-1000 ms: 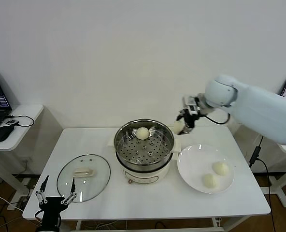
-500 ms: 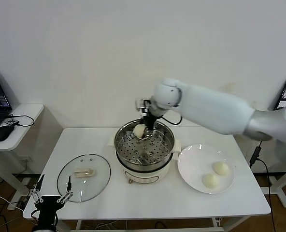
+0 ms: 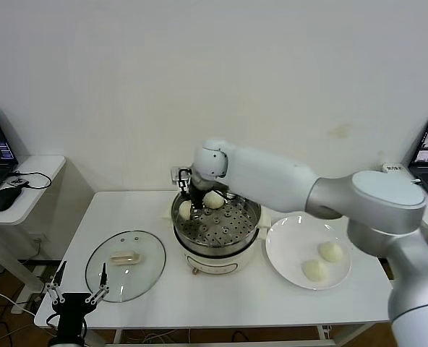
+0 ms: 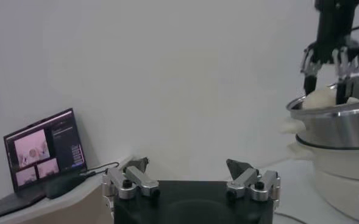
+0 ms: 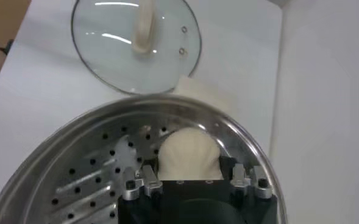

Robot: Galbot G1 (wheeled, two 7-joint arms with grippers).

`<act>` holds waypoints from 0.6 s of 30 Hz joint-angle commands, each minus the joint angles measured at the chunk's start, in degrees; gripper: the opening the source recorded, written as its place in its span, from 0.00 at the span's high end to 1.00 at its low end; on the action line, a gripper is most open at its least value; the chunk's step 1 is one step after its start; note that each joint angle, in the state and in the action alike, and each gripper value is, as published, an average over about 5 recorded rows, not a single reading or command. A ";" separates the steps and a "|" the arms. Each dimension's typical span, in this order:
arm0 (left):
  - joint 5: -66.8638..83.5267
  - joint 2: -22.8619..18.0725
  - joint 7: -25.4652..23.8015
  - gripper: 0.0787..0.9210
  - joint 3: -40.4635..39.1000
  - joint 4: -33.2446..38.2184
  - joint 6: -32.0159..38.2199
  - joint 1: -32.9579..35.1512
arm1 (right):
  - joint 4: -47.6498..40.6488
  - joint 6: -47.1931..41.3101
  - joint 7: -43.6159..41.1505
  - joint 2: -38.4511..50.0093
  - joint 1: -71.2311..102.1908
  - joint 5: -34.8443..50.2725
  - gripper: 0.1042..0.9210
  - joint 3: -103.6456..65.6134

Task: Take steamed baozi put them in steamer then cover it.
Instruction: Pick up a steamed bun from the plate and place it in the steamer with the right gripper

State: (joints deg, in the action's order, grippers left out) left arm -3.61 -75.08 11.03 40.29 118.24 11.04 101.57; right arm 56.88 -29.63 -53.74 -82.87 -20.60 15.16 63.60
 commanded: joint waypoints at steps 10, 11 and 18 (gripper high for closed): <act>0.01 -0.21 0.02 0.12 -0.13 0.05 0.01 -0.13 | -0.62 0.05 -0.85 0.73 0.23 -2.11 0.15 -0.12; 0.02 -0.20 0.02 0.12 -0.12 0.07 0.00 -0.14 | 0.97 0.06 -1.38 2.15 -0.87 -1.70 0.14 -0.06; 0.13 -0.05 -0.05 0.12 -0.24 0.24 -0.08 -0.24 | 17.06 0.87 -6.11 17.49 -13.35 0.37 0.12 3.87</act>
State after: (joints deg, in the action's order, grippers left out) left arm -3.49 -75.12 11.02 40.00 118.47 11.00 101.29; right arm 65.15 -28.79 -57.54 -73.91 -27.28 14.82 65.86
